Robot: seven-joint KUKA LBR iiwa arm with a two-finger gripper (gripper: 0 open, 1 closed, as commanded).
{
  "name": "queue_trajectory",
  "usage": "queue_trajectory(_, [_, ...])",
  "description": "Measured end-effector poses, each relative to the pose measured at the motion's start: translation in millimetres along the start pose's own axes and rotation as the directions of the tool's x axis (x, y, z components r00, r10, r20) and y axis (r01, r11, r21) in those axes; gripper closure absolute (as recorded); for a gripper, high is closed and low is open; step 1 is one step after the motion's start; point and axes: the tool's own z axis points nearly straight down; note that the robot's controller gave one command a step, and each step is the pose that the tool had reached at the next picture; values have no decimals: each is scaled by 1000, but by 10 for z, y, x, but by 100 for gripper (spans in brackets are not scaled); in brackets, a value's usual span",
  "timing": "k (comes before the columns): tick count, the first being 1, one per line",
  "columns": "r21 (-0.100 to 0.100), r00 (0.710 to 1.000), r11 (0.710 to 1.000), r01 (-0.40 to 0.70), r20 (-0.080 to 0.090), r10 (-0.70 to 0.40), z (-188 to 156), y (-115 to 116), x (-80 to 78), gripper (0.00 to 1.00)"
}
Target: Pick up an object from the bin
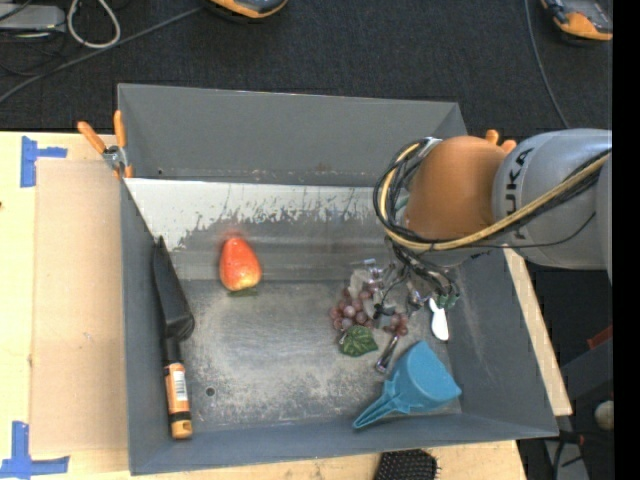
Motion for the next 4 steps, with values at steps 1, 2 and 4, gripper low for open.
queue_trajectory(1, [0, 1000, 1000, 20, 5, -20, 2, -101, -119, 100])
queue_trajectory(2, [-2, 1000, 1000, -8, 9, 8, 3, -182, -119, 100])
queue_trajectory(4, [3, 998, 998, 65, 25, -65, -38, -156, -65, 100])
